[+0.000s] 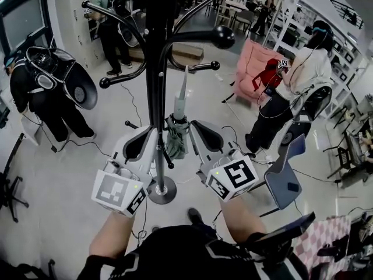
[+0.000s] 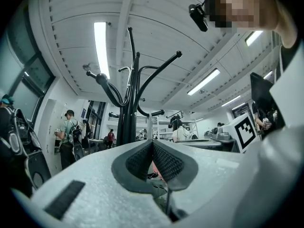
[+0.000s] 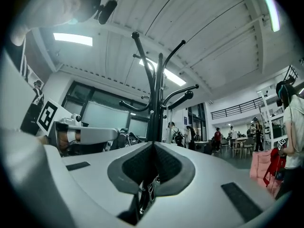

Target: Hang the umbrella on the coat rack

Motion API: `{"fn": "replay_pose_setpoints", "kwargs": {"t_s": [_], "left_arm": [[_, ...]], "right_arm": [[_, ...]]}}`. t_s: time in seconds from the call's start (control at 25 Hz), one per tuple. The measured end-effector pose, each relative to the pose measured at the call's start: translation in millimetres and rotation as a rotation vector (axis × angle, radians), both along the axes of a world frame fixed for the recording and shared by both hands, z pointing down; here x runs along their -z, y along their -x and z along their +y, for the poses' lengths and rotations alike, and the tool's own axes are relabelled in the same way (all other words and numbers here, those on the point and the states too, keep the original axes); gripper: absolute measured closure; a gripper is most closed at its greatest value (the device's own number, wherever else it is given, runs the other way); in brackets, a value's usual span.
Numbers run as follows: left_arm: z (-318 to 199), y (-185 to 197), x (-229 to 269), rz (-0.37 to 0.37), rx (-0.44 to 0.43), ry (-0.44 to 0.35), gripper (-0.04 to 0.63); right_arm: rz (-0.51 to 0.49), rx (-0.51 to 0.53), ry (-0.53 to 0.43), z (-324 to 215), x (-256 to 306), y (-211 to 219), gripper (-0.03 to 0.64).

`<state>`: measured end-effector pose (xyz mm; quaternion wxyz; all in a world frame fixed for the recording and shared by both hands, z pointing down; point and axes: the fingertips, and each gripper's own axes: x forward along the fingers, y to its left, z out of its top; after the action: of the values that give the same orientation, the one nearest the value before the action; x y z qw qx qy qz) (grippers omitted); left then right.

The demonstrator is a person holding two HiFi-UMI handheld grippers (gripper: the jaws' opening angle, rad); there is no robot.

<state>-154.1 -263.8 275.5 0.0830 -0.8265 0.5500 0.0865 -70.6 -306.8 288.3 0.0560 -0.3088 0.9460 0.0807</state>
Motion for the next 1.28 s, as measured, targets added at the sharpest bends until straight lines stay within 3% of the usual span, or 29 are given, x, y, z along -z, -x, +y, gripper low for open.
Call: {"fn": "replay_pose_setpoints", "kwargs": {"t_s": [0.36,0.56,0.76,1.28], "left_arm": [[10,16,-1,0.024,-0.062,0.057,0.584],[18,16,-37,0.046,-0.085,0.073,0.584],[16,14,-26,0.018,-0.031,0.071,0.584],[14,3,-52,0.072,0.043,0.153,0.584]], "right_arm": [[0.026,-0.014,0.037,15,8,16,0.606],[0.039,-0.010,0.069,18,-27,14,0.606],[0.030,-0.009,0.091,10,-20,5,0.606],[0.040,0.027,0.099,6,-25,-14,0.607]]}}
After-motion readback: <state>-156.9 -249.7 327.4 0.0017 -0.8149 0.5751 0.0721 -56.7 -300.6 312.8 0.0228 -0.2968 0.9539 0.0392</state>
